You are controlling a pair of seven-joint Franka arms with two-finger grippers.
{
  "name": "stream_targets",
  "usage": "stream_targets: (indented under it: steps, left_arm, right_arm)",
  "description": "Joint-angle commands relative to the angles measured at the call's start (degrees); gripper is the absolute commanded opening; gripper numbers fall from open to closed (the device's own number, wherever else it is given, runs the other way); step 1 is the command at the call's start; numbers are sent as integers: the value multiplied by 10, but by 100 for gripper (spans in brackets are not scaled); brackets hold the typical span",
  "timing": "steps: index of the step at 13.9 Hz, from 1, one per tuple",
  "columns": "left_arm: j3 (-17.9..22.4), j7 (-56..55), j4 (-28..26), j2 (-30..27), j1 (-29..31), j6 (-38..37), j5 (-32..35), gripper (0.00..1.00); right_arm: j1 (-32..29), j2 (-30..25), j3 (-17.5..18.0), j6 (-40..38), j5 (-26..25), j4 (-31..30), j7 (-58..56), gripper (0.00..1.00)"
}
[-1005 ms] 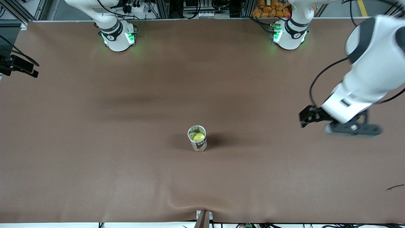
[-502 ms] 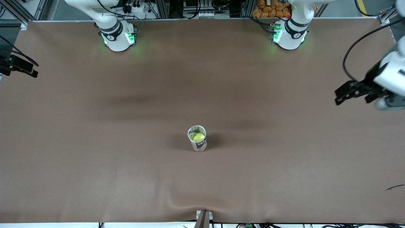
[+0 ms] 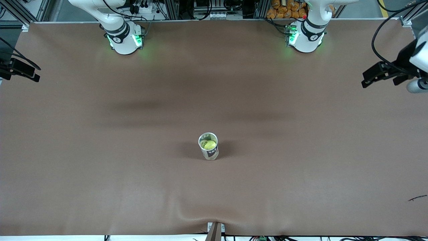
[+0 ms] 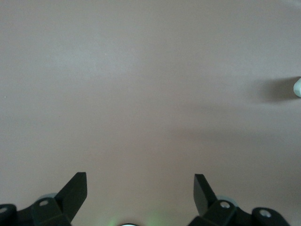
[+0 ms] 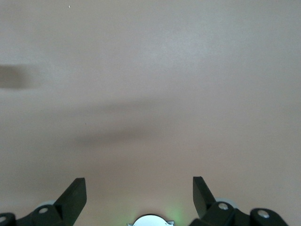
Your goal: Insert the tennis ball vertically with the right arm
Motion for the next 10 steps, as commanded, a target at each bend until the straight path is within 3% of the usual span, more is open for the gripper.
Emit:
stream_targets:
  steps: [1, 6, 10]
  left_arm:
    - [9, 2, -50, -47, -5, 2, -15, 100]
    - [11, -1, -116, -112, 0, 9, -15, 100]
    - [12, 0, -118, -116, 3, 9, -15, 100]
  right_arm:
    - [-2, -1, 0, -1, 1, 3, 2, 100]
    - [1, -1, 1, -1, 1, 3, -4, 100]
    - [-1, -1, 0, 0, 0, 2, -14, 100]
